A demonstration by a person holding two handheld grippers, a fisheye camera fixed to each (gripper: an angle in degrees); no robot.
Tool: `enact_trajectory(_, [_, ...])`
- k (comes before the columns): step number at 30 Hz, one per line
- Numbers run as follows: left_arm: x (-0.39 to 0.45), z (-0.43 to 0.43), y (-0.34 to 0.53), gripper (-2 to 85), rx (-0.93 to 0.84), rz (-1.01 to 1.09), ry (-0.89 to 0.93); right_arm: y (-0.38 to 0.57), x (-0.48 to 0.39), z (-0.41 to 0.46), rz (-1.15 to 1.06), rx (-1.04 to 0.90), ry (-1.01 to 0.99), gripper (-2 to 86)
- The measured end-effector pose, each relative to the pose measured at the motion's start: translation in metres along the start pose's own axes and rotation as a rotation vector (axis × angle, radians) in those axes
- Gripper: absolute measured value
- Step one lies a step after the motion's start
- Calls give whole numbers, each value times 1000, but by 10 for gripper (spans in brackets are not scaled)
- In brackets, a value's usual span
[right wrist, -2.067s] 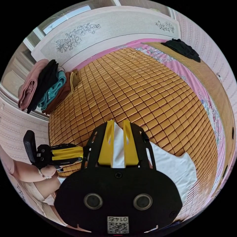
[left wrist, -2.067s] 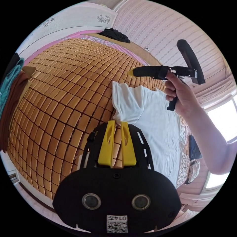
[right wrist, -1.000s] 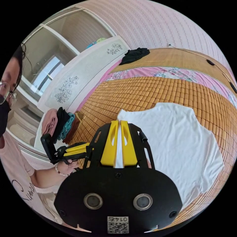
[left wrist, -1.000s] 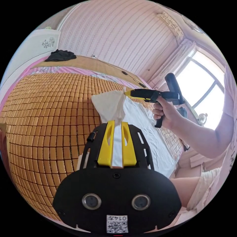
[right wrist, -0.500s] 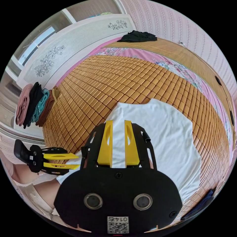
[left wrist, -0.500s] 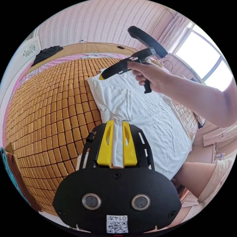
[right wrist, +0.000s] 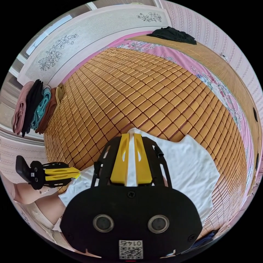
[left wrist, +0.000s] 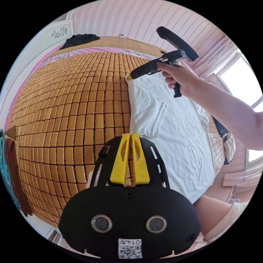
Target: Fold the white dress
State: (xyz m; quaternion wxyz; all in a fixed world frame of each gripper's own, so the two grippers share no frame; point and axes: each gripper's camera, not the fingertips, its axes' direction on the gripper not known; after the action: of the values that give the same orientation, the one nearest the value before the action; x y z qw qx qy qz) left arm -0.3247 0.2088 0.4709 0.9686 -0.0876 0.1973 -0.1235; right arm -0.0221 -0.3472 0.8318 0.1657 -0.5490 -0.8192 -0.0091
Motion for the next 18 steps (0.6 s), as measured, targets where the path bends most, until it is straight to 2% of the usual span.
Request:
enact_trajectory(4, [6,0,-4,33,-12,2,-23,32,15,-32,65,117,44,81])
enact_trajectory(8, [19,-13,-7,40,13,28,-11,104,37,-65,199,241,67,84])
enact_trajectory(14, [68,-10,-39,51,25,132,11,265,65,-68,547,180,291,79])
enact_trajectory(16, [92,4,-57,60,-33,202,3,319,69,-63,704,114,471,77])
enact_trajectory(18, [134,29,-82,76,-129,380,26,348,69,-59,757,118,507,78])
